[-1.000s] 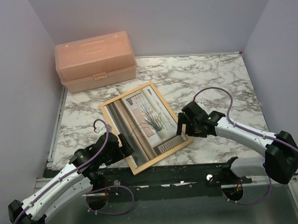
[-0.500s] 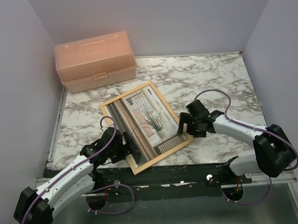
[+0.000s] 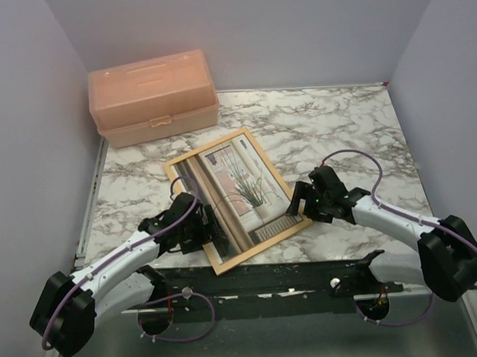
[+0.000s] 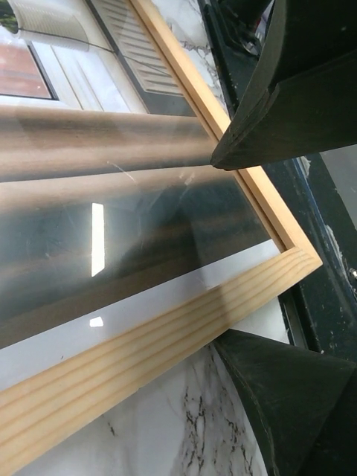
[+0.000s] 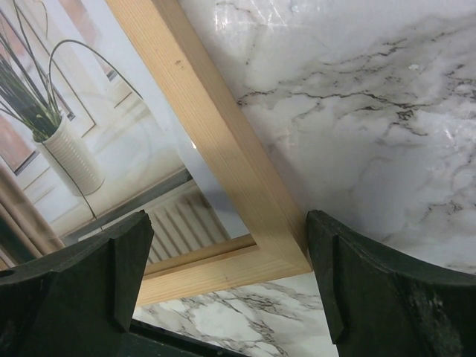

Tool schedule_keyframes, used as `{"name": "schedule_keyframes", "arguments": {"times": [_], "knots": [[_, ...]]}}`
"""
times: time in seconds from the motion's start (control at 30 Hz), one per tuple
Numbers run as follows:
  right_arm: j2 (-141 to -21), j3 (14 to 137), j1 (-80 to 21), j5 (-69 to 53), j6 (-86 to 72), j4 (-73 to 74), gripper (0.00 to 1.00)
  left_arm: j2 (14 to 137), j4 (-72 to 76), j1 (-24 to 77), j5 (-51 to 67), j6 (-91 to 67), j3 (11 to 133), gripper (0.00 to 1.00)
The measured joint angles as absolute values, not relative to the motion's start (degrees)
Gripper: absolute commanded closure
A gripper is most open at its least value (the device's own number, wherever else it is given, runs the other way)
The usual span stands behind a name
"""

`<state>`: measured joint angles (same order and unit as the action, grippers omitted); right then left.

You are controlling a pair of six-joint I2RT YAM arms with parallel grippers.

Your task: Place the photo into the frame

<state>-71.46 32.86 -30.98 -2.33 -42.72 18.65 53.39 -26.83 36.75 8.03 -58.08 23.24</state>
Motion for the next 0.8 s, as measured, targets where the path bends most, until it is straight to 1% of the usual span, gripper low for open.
{"name": "schedule_keyframes", "arguments": {"times": [0.3, 0.57, 0.8], "knots": [[-60.6, 25.5, -30.7, -0.6, -47.9, 18.3, 0.09, 64.9, -25.5, 36.2, 8.7, -54.4, 29.9, 0.13], [-52.6, 21.6, -30.7, 2.5, -52.1, 20.7, 0.09, 74.4, -24.5, 36.0, 8.7, -51.8, 36.5, 0.13], [-49.4, 20.0, -30.7, 4.0, -53.5, 21.7, 0.09, 80.9, -24.7, 35.8, 8.3, -49.7, 41.8, 0.13]]}}
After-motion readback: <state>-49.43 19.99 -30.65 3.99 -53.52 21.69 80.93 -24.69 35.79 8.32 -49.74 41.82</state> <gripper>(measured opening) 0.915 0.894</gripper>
